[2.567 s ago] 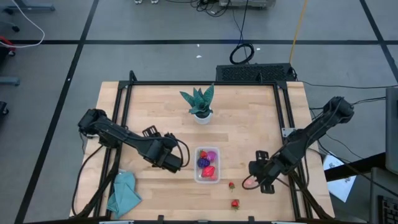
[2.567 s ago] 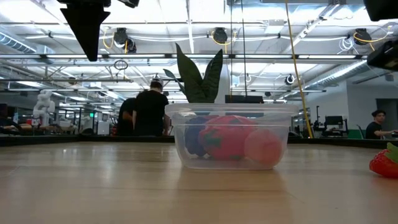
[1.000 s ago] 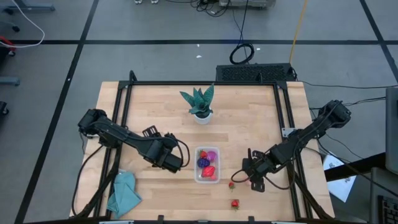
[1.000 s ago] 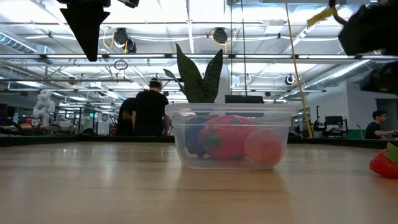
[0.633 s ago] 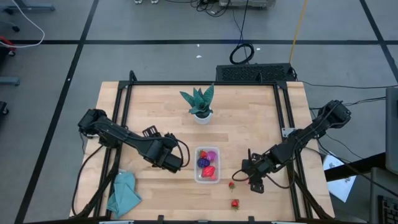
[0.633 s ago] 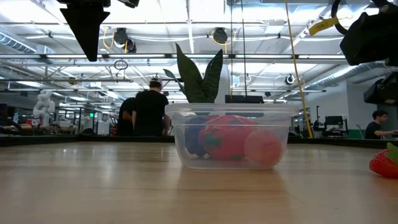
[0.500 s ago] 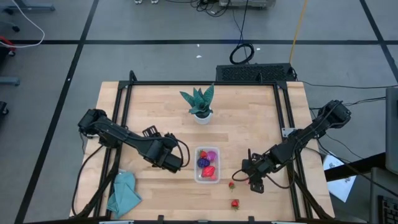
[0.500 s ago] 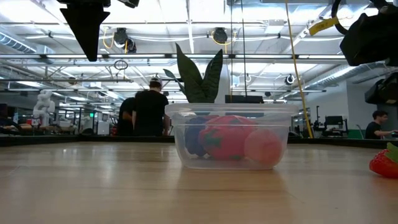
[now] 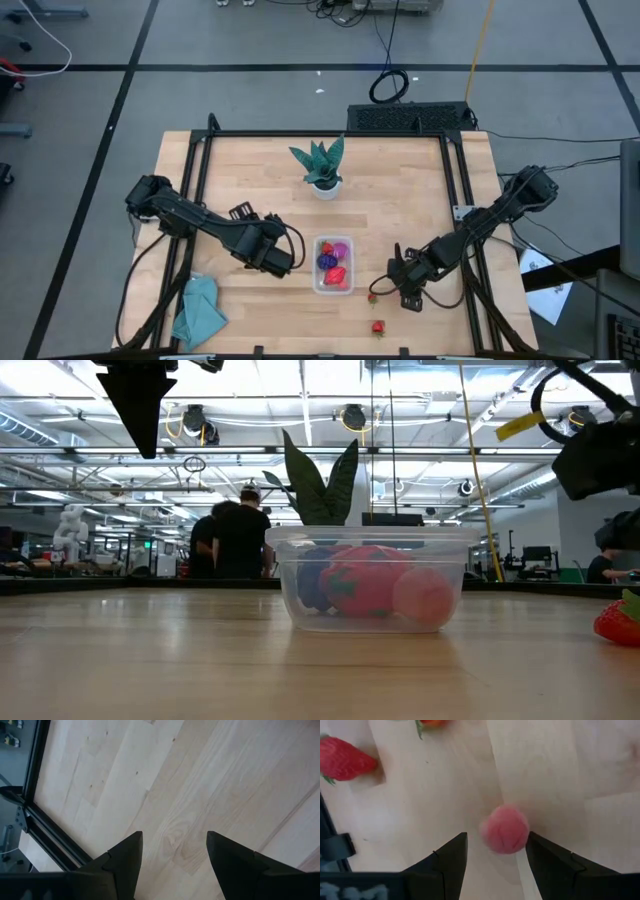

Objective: Pick and placing Produce into tupperware
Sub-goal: Put the pink peach into the transparent bin

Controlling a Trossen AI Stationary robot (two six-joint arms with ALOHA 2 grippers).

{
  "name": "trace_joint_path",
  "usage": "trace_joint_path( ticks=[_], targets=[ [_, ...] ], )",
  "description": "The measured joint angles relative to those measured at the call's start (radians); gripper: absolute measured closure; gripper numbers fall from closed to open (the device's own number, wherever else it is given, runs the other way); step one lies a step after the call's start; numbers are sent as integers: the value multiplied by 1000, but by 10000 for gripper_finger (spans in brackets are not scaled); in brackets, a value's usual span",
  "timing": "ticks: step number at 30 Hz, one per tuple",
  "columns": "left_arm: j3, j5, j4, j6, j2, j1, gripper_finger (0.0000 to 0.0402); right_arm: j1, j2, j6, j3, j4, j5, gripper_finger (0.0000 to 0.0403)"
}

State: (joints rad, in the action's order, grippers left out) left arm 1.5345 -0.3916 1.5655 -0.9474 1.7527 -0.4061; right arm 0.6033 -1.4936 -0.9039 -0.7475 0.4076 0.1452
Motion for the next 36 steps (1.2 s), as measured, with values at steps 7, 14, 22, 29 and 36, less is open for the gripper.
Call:
trace_joint_path(
  ticks=[7,14,22,29,36],
  targets=[
    [0,0,0,0,0,0,176,0,-28,1,-3,-8,12,211],
    [0,0,0,0,0,0,176,-5,-29,2,-2,-10,15,211],
    [0,0,0,0,0,0,176,-9,-30,1,-1,-13,18,211],
    [0,0,0,-2,0,0,176,-7,-31,6,-1,-8,17,211],
    [0,0,0,-2,0,0,176,-7,-31,6,-1,-7,17,211]
  ],
)
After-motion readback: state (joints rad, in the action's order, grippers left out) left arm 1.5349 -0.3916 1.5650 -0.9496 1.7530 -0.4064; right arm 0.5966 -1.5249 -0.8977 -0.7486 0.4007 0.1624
